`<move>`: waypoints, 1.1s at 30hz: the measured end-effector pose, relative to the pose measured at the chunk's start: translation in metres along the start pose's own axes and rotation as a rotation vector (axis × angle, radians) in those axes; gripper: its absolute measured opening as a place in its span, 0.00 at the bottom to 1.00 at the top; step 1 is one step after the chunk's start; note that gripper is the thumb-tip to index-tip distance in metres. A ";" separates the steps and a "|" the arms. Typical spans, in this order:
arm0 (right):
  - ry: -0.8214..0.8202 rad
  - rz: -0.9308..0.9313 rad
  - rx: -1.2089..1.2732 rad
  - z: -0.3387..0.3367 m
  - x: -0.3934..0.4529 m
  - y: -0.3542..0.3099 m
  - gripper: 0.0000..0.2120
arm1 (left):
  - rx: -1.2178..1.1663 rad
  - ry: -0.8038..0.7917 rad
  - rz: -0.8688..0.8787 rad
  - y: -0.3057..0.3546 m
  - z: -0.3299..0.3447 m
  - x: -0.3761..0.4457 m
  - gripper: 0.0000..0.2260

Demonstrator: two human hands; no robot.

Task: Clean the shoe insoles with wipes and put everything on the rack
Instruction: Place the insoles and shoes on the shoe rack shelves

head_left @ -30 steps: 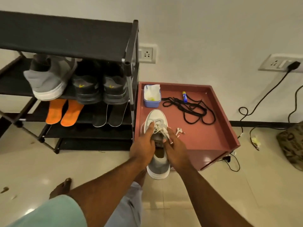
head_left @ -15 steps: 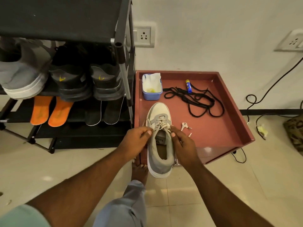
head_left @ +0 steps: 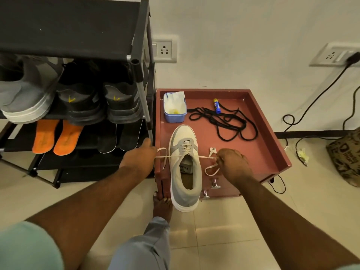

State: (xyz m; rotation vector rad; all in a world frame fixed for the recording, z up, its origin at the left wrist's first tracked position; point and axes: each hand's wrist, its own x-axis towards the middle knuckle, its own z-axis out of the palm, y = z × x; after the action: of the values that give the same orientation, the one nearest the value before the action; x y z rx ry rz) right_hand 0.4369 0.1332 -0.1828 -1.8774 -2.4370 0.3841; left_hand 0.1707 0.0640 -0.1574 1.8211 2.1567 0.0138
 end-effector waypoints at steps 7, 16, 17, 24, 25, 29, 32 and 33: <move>-0.074 -0.006 0.895 0.018 -0.004 -0.050 0.11 | -0.883 -0.070 -0.007 0.038 0.021 0.005 0.16; 0.057 -0.259 0.083 0.013 -0.002 -0.018 0.05 | -0.823 0.051 -0.061 0.012 0.027 0.011 0.08; 0.048 -0.266 0.081 0.014 0.000 -0.011 0.05 | -0.837 0.054 -0.100 0.009 0.028 0.012 0.09; -0.096 -0.188 0.451 0.029 0.008 0.027 0.04 | -0.898 0.077 -0.259 -0.009 0.042 0.010 0.09; -0.099 -0.152 0.484 0.032 0.008 0.025 0.04 | -0.870 0.090 -0.252 -0.008 0.041 0.011 0.08; -0.069 -0.100 0.504 0.018 0.012 0.012 0.08 | -0.888 0.141 -0.250 -0.003 0.017 0.011 0.06; -0.046 0.007 0.594 -0.019 0.013 0.007 0.17 | -0.748 0.142 -0.224 -0.008 -0.010 0.005 0.15; -0.080 0.037 0.616 -0.032 0.010 0.005 0.18 | -0.723 0.125 -0.215 -0.008 -0.020 0.002 0.16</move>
State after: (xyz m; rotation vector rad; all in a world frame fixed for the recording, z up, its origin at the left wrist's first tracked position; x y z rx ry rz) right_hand 0.4444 0.1490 -0.1543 -1.6469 -1.9901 1.0807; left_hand 0.1573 0.0681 -0.1403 1.1933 2.0299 0.7677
